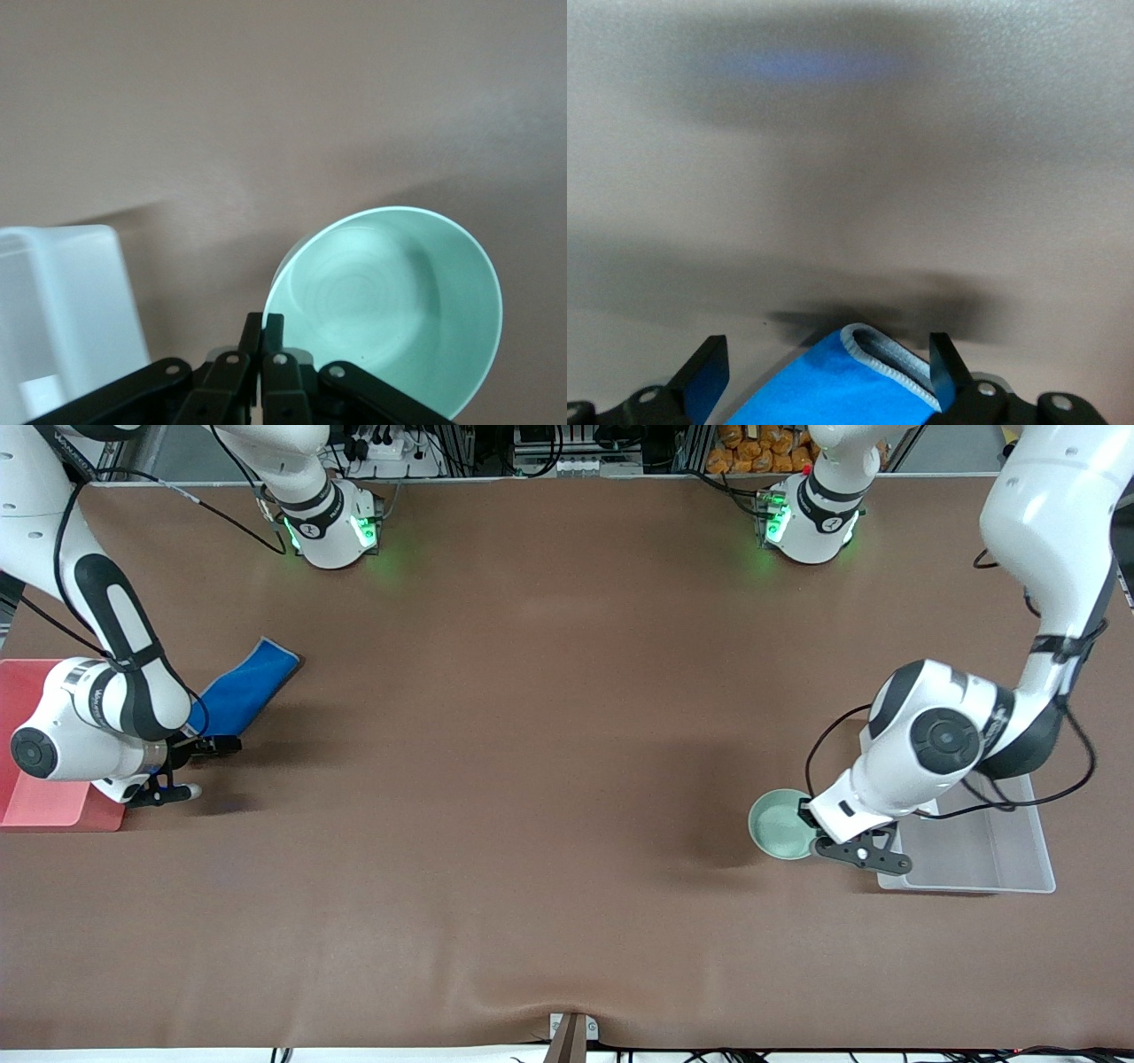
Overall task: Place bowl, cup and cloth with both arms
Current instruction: 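Lift the green bowl into the clear bin beside the cup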
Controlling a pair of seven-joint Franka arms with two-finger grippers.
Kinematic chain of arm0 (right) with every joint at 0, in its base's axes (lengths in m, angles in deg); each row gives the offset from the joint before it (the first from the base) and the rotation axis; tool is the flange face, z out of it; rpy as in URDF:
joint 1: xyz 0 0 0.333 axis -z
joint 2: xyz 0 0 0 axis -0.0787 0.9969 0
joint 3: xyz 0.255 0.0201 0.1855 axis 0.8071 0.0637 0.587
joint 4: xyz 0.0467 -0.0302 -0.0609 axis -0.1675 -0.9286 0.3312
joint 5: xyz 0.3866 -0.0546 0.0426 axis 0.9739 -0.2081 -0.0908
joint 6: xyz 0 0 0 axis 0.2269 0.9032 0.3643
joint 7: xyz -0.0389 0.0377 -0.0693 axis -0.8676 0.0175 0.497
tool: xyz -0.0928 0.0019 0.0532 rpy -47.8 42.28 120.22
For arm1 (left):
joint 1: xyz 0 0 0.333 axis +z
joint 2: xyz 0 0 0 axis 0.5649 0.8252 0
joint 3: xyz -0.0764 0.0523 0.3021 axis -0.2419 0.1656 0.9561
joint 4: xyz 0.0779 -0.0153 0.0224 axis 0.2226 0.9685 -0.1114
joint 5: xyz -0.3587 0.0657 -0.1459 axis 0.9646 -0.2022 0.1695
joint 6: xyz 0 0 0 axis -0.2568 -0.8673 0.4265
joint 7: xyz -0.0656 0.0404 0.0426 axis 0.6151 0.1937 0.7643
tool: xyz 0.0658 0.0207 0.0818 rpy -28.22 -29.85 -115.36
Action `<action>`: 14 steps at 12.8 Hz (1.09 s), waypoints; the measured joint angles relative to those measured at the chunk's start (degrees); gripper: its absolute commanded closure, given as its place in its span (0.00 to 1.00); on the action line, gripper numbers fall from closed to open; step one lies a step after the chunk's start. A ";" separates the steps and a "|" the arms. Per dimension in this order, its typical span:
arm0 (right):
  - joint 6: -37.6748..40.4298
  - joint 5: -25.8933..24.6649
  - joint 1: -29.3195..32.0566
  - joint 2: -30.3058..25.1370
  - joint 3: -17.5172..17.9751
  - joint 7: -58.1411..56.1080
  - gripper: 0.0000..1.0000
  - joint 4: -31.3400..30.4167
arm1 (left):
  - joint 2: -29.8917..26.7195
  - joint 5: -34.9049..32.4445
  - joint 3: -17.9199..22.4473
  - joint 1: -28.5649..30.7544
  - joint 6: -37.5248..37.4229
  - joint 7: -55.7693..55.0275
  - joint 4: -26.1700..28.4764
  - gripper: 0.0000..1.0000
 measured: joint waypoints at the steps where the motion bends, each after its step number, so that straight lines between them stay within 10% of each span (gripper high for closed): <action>1: 0.01 0.00 0.11 0.03 -0.12 -0.63 0.00 -0.06 | -1.12 0.61 -0.03 0.19 -2.84 2.41 -1.91 1.00; 5: 0.24 0.00 1.36 0.13 -0.60 -2.76 0.00 -0.82 | -2.10 2.33 0.18 6.41 -9.08 20.86 -6.79 1.00; 9: 0.11 -0.03 2.39 0.09 -0.89 -3.51 1.00 -1.47 | -0.42 2.45 0.56 15.34 -9.12 39.93 -6.76 1.00; 14: 1.59 0.33 2.36 -0.37 -0.07 -3.58 1.00 -1.48 | 4.56 2.45 2.93 17.10 -5.78 45.59 -6.69 1.00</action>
